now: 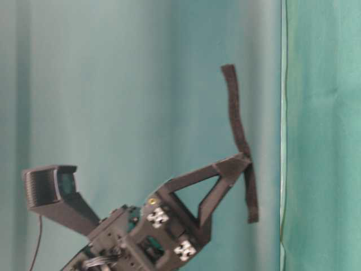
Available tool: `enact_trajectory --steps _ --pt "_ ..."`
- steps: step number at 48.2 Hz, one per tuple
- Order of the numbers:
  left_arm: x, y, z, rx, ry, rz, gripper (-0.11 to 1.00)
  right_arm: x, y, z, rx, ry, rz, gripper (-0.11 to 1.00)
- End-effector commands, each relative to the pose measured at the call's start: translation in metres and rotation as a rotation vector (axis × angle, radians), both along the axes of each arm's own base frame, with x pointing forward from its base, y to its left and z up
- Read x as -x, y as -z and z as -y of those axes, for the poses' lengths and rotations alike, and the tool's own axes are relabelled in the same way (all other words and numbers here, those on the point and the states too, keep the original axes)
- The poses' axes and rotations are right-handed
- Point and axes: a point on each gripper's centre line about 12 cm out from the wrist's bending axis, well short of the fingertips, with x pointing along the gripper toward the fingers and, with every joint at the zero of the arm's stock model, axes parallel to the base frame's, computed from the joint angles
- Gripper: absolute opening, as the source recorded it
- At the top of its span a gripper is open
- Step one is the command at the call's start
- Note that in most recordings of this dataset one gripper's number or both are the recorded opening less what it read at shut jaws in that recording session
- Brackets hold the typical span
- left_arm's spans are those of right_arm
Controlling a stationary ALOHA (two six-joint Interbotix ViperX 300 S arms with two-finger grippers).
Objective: Peel off the Velcro with your right arm.
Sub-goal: 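Lift the strap with the left gripper and raise it upright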
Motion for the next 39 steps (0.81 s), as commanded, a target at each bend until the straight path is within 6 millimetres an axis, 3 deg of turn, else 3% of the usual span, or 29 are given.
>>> enact_trajectory --steps 1,20,39 --pt "0.001 -0.020 0.002 0.002 0.001 0.054 0.10 -0.002 -0.005 0.000 0.000 0.001 0.014 0.82" --pt "0.002 -0.040 0.016 0.080 -0.019 0.181 0.10 -0.012 -0.019 -0.002 0.056 -0.014 0.026 0.81" --pt "0.023 -0.054 0.025 0.328 -0.112 0.446 0.10 -0.050 -0.032 -0.011 0.254 -0.072 0.013 0.81"
